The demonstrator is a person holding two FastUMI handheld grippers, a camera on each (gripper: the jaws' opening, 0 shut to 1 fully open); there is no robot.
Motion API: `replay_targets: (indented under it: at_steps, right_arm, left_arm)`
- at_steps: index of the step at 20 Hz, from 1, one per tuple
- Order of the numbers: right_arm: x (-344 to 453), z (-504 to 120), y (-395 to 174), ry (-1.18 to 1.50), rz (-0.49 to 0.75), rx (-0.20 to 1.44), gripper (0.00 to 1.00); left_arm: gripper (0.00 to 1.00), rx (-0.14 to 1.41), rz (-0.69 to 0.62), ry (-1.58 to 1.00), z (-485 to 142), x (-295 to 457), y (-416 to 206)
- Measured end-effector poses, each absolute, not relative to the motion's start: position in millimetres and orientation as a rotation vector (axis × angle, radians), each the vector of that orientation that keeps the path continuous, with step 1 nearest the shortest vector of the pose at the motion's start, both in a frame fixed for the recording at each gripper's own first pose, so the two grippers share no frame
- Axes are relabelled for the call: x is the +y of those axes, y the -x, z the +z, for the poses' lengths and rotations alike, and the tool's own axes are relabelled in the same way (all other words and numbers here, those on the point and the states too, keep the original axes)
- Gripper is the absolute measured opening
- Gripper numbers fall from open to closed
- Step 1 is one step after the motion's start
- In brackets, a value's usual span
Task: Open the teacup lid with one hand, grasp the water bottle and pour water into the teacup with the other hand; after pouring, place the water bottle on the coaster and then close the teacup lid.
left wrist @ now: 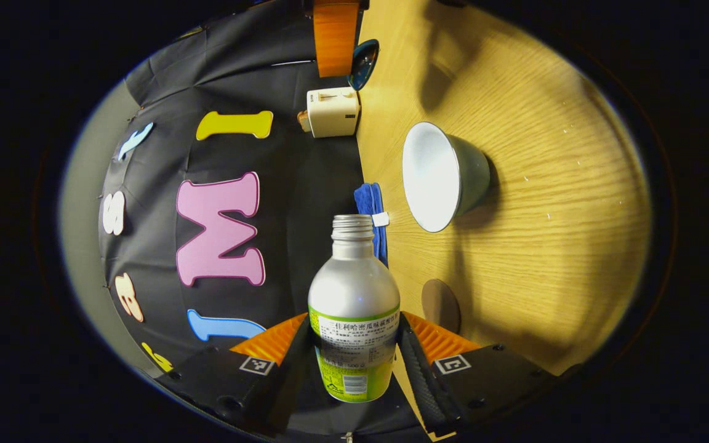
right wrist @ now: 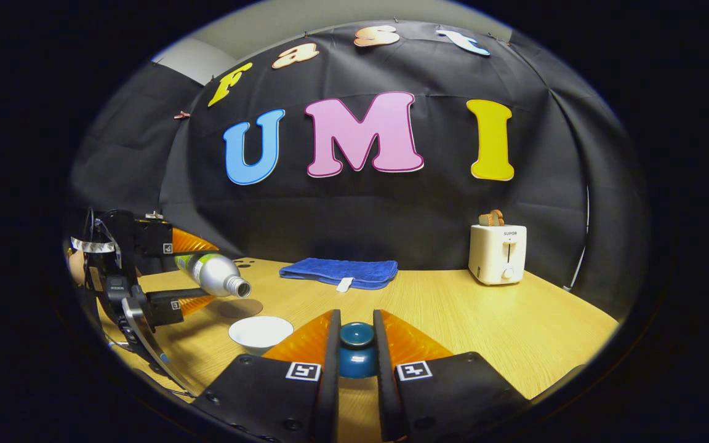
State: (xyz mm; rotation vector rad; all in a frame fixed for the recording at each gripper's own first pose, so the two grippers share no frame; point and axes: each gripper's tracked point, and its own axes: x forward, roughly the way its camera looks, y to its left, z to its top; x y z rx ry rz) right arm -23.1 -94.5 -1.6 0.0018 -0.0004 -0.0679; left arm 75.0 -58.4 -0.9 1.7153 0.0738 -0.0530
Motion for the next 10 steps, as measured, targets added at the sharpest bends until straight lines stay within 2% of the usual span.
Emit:
replay_targets:
  at_steps: [10]
  right_arm:
    - [-94.2, -1.2, 23.3, -0.002, -0.068, 0.000, 0.30]
  left_arm:
    - [0.79, 0.047, -0.036, -1.912, 5.0, -67.2, -73.3]
